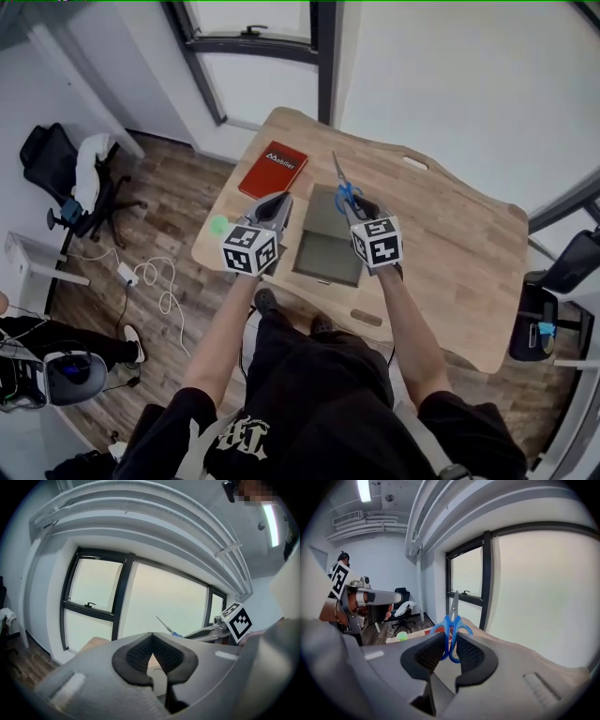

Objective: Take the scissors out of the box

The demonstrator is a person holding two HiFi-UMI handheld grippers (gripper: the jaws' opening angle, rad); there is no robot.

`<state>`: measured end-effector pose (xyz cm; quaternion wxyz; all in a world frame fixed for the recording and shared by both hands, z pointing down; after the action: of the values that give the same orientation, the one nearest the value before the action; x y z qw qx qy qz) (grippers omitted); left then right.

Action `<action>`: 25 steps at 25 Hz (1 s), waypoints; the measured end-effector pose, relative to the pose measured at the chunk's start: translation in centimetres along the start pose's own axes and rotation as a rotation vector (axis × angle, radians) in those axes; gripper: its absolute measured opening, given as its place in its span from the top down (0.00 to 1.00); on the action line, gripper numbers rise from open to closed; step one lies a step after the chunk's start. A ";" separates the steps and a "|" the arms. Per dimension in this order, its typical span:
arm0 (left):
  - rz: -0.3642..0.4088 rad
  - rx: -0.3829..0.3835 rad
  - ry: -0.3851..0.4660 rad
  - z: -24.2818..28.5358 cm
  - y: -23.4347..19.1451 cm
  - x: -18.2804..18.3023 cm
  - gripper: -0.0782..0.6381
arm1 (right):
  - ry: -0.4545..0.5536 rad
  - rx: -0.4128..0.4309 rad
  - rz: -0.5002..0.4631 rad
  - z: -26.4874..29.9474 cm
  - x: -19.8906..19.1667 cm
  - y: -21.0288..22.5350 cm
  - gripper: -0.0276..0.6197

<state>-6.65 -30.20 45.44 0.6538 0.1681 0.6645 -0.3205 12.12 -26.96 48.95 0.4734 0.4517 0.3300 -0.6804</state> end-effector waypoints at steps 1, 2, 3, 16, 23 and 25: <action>0.001 -0.011 -0.003 0.4 0.4 -0.1 0.89 | -0.001 -0.010 0.004 -0.4 -0.2 0.4 0.83; 0.002 -0.022 -0.007 0.8 0.8 -0.2 0.89 | -0.002 -0.019 0.009 -0.7 -0.4 0.8 0.83; 0.003 -0.032 -0.010 1.1 1.2 -0.3 0.89 | -0.002 -0.028 0.013 -1.1 -0.5 1.1 0.83; 0.018 -0.125 -0.065 5.2 5.7 -1.4 0.89 | -0.020 -0.125 0.077 -5.8 -3.2 5.4 0.83; 0.027 -0.161 -0.078 6.4 7.3 -1.7 0.89 | -0.018 -0.160 0.098 -7.5 -4.0 6.7 0.83; 0.025 -0.166 -0.082 6.6 7.6 -1.8 0.89 | -0.019 -0.165 0.102 -7.7 -4.2 6.9 0.83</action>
<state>3.42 -28.52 46.06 0.6959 0.1084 0.6595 -0.2629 21.51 -21.06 49.82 0.5461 0.4210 0.3568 -0.6302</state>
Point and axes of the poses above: the fingertips, and each gripper's own axes: z forward along the fingers, y to its right, x out of its top, the point moved 5 cm from there along -z, backward along the fingers, and after that the axes turned 6 degrees about y, right-handed, at the moved point
